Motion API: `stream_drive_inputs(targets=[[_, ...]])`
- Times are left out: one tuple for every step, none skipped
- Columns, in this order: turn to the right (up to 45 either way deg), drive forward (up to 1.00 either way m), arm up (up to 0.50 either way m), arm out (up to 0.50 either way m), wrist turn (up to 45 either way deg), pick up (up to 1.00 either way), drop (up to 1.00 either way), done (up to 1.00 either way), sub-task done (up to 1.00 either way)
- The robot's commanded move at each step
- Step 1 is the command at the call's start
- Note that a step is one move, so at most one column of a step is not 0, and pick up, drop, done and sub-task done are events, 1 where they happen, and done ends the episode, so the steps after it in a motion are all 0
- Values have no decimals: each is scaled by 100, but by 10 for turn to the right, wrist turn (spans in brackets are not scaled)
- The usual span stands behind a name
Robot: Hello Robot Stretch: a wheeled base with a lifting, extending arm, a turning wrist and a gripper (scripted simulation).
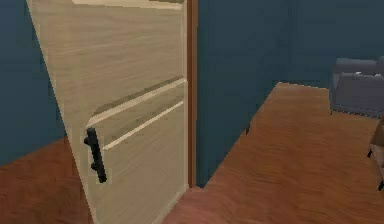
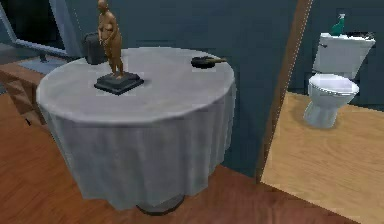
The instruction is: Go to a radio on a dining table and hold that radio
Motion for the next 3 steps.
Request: stream_drive_inputs(targets=[[-180, 0, 0, 0, 0, 0, 0, 0, 0], [-30, 0, 0, 0, 0, 0, 0, 0, 0], [450, 0, 0, 0, 0, 0, 0, 0, 0]])
